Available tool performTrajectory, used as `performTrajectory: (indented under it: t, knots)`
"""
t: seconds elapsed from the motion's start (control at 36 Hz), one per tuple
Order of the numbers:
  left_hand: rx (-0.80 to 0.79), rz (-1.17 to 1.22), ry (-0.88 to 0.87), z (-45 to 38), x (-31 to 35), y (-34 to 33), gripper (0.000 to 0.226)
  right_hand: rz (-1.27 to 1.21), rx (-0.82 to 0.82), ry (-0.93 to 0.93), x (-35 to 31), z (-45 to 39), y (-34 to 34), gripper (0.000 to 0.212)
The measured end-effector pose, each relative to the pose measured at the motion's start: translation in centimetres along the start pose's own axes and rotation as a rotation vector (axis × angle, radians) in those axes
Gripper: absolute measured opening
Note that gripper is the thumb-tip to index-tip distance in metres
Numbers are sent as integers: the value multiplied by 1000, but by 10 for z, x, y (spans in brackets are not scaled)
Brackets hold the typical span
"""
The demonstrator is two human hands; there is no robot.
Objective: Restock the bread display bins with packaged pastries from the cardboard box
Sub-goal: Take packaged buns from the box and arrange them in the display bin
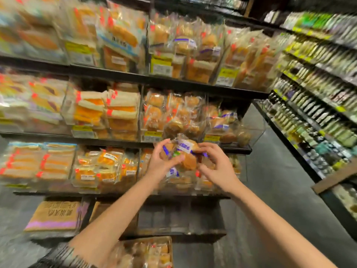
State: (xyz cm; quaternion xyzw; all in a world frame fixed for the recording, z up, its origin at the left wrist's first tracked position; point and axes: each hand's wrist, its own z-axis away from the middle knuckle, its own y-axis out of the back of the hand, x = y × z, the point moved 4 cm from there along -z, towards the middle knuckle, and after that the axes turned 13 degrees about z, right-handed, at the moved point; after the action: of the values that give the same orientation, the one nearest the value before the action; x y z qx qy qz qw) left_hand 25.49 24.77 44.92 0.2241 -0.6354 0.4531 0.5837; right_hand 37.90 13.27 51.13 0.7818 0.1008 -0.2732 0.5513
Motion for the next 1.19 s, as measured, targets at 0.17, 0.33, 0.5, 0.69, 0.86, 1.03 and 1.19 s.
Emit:
performTrajectory:
  t: [0.17,0.33,0.5,0.69,0.86,1.03,1.19]
  knots:
    - [-152,-184,-159,-23,32,-27,75,263,-39,-78,0,-26,38,79]
    - [-371,-418,-154,-58,47,-58,79,159,-265,-142,24,-50,57,114]
    - [-556,-594,-211,-95,42,-99,89,184,-319,-94,70,-74,67,112]
    - [-546,-490,-170,-164,30,-157,65,259,-220,-151,145,-117,111,80]
    - [-285,-338,-216,-221,23,-186,48,194,12,-381,240,-154,151,51]
    - [-34,-162,-308,-271,8,-198,50,200,241,-504,307,-181,162,54]
    - [237,16,-390,-295,-11,-189,40,87,262,-581,336,-205,137,51]
